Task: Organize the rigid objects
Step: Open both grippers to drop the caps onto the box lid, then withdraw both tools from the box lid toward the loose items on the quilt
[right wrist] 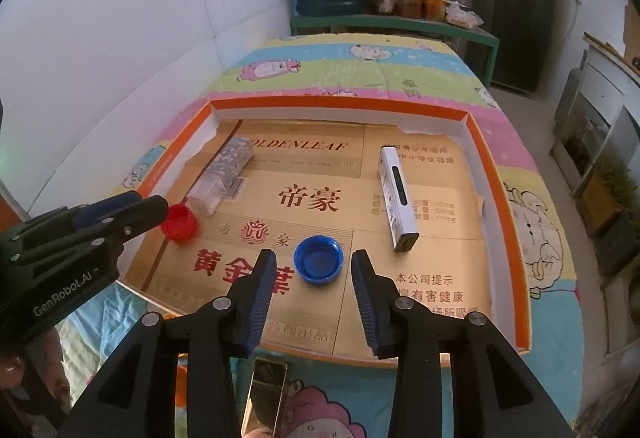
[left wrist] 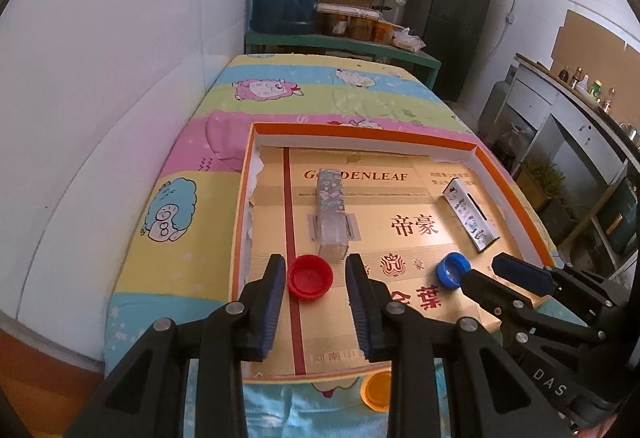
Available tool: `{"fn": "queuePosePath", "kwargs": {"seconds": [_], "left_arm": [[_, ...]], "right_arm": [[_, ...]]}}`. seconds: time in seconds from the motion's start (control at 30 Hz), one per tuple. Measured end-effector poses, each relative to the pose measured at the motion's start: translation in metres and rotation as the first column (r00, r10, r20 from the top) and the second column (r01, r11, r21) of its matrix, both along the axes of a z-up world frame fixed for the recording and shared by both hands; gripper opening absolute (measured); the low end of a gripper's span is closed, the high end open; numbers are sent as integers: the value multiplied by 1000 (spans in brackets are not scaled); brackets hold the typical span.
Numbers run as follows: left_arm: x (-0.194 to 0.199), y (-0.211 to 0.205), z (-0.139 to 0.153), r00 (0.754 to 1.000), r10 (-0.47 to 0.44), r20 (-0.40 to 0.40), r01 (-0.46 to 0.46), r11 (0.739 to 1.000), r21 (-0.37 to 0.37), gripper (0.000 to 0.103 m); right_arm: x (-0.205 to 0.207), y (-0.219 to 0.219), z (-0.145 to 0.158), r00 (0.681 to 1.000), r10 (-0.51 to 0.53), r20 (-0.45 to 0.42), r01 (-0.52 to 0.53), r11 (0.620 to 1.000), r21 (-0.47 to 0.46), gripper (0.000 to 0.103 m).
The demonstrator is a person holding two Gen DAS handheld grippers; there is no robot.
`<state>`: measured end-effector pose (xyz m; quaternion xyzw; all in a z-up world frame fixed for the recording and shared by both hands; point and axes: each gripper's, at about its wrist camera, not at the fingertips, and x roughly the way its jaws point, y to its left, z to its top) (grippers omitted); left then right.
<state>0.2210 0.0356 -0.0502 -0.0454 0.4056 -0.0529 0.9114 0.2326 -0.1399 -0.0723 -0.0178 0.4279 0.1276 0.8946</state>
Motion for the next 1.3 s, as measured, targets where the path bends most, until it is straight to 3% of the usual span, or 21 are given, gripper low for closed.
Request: {"fn": "queuePosePath", "kwargs": {"seconds": [1.3], "left_arm": [[-70,0,41,996,-17,85,17,1000,4,31]], "right_arm": [[-76,-1,49,996,-20,87,21,1000,-7,40]]}}
